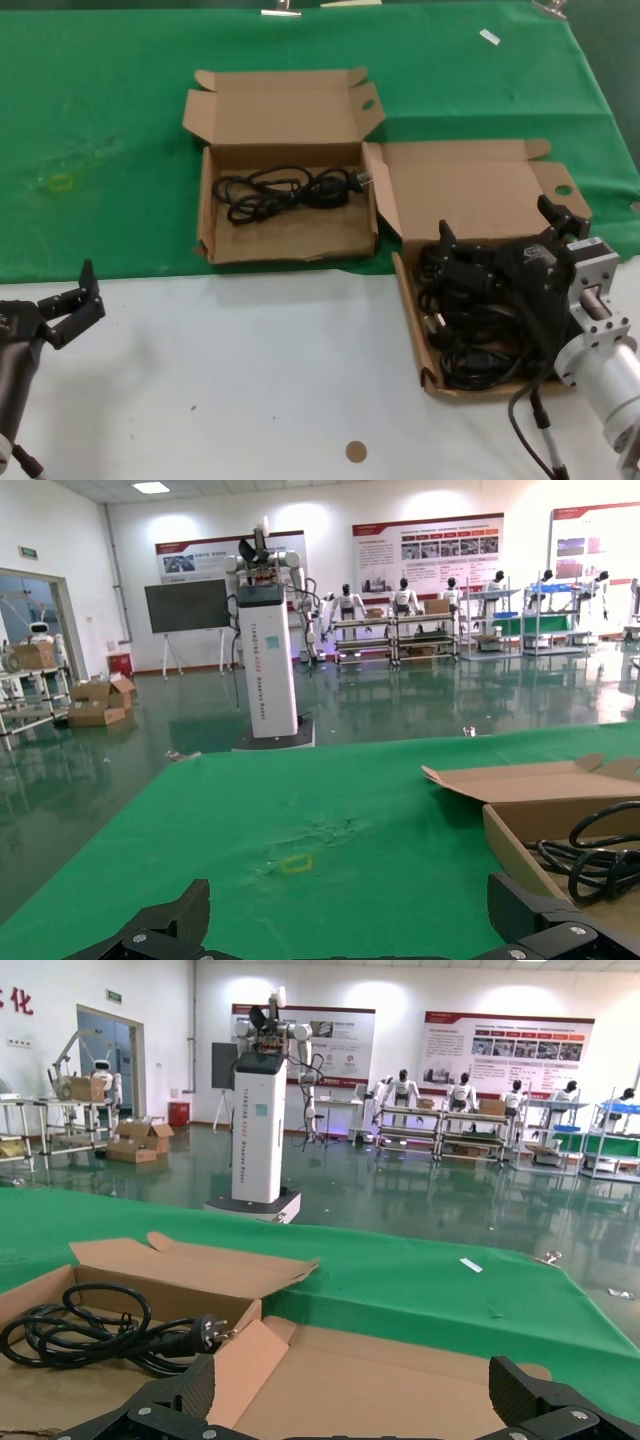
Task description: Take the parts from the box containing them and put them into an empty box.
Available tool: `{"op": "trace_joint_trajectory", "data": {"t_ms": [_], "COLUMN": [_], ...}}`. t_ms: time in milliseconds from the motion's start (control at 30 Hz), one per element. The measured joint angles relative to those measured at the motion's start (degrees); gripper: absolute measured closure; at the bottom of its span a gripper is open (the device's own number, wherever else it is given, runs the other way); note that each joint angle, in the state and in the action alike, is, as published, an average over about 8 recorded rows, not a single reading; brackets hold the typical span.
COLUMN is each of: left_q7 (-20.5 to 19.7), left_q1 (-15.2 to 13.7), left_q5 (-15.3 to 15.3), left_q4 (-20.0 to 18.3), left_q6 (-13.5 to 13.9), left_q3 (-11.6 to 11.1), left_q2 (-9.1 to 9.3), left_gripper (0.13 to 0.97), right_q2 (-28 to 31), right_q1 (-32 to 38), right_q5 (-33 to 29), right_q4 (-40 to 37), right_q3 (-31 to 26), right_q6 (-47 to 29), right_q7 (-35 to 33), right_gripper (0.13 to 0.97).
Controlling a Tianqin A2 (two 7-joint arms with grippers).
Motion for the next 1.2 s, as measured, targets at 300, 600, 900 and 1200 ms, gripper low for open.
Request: {"op": "trace_joint_trajectory", "data": {"t_ms": [300,600,900,1200], "left_q7": [0.0,0.0,0.0,0.0], "left_q1": [0.0,0.0,0.0,0.0], "left_q5": [0.0,0.0,0.0,0.0], "left_q4": [0.0,0.0,0.0,0.0], "left_q6": [0.0,0.0,0.0,0.0], "left_q3": [0.0,0.0,0.0,0.0], "left_q2": [0.0,0.0,0.0,0.0], "left_gripper": [0.132,0.132,0.132,0.132], "right_q2": [0.0,0.0,0.0,0.0], "right_q1": [0.0,0.0,0.0,0.0], "right_q5": [0.0,0.0,0.0,0.0], "right_q4": [0.0,0.0,0.0,0.0], "right_q3": [0.0,0.0,0.0,0.0], "right_q6": [0.0,0.0,0.0,0.0], "right_q7": [0.0,0.0,0.0,0.0], "right_gripper": [0.129,0.129,0.129,0.129]}}
